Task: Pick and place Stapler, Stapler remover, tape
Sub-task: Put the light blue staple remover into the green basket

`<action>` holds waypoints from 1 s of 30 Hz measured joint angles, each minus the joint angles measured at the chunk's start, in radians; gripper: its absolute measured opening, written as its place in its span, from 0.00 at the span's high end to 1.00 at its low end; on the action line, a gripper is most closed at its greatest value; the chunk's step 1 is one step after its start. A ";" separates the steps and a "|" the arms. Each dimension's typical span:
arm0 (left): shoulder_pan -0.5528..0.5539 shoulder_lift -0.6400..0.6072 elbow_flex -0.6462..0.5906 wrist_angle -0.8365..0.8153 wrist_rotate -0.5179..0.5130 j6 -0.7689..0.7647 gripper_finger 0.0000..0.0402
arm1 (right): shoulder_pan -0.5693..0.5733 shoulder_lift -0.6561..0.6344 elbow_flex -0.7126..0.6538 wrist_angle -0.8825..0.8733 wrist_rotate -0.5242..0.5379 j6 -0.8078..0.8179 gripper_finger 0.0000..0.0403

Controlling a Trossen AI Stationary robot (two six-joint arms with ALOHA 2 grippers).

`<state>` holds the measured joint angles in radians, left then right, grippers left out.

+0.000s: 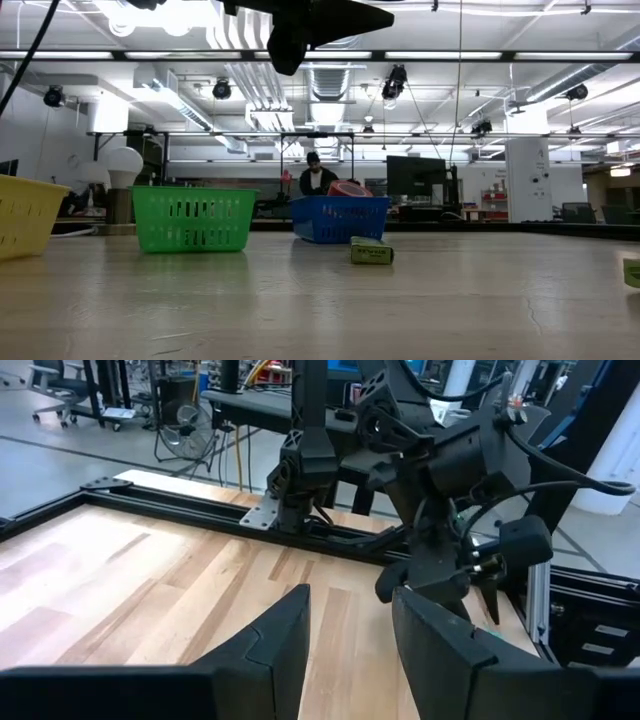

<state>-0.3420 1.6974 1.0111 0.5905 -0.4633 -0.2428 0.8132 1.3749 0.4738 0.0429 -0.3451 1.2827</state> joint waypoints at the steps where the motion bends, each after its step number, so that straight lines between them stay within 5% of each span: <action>1: 0.000 0.000 0.000 0.000 0.000 0.000 0.63 | 0.004 0.008 0.005 0.000 -0.005 -0.002 0.65; 10: 0.000 -0.001 0.000 -0.002 0.000 0.000 0.63 | 0.014 0.059 0.046 0.002 -0.022 -0.069 0.69; 30: 0.000 0.002 -0.002 -0.016 -0.001 -0.018 0.63 | -0.022 0.064 0.047 0.004 -0.022 -0.167 0.97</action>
<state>-0.3420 1.6997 1.0092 0.5742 -0.4641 -0.2607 0.7915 1.4392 0.5209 0.0467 -0.3676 1.1152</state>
